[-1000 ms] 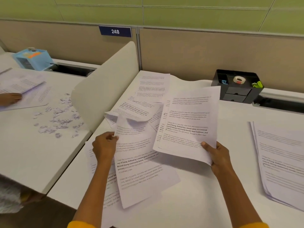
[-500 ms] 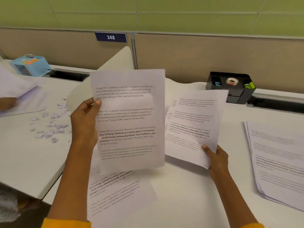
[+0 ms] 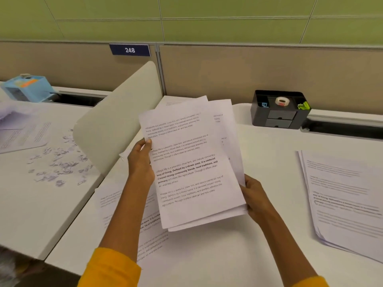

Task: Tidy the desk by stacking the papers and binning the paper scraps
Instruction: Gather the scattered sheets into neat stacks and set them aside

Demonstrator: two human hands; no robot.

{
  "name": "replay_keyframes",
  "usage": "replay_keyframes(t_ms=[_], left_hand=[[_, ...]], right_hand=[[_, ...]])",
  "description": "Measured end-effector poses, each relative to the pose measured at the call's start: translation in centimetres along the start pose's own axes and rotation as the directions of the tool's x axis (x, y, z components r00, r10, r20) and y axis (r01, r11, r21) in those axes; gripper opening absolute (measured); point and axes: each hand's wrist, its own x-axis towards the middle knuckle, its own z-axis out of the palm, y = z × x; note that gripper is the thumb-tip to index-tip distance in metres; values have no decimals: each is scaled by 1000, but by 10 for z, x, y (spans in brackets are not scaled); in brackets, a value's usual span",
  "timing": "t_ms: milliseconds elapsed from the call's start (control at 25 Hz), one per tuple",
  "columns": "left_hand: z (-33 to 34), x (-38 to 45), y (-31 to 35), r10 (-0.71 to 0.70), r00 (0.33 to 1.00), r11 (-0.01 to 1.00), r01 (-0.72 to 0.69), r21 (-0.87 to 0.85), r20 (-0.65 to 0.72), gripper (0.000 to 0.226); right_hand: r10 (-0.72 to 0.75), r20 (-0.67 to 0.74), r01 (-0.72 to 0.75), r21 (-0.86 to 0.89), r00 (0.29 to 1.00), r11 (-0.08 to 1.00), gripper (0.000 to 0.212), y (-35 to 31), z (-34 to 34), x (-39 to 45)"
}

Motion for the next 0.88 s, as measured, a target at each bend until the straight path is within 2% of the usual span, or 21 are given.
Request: replay_keyframes(t_ms=[120,280,440,560,640,680,720,800,880], left_hand=[[-1,1,-9,-21,1000,1000,21,-16,16,9],[1,3,-18,-25,999,1000,25,-4,-45,23],[3,0,-22,-17,999,1000,18,14,-32,24],[-3,-2,-25,0,1000,998,0,71,5,18],[-19,2,-31,60,997,972,-49,228,-40,20],[-31,5,-35,115,990,927,-78,367,-79,22],[-45,8,-39,180,978,832,-92,547,-108,24],[-72,10,-49,261,961,493,-55,868,-87,38],[-89,4,-60,186,982,138,-46,989,20,56]], right_hand=[[29,26,-29,18,999,999,43,1,-5,1],[197,-16,-195,66,980,979,50,-1,-9,5],[72,17,-71,-61,997,996,36,-2,-6,3],[10,-109,-25,-135,994,991,24,3,-6,6],[-4,-209,-21,-117,978,993,22,4,-9,7],[-8,-258,-13,-81,966,997,23,3,-12,8],[-14,-300,3,-36,954,999,23,4,-17,8],[1,-373,18,47,928,999,25,5,-26,8],[45,-422,4,114,905,994,30,8,-31,8]])
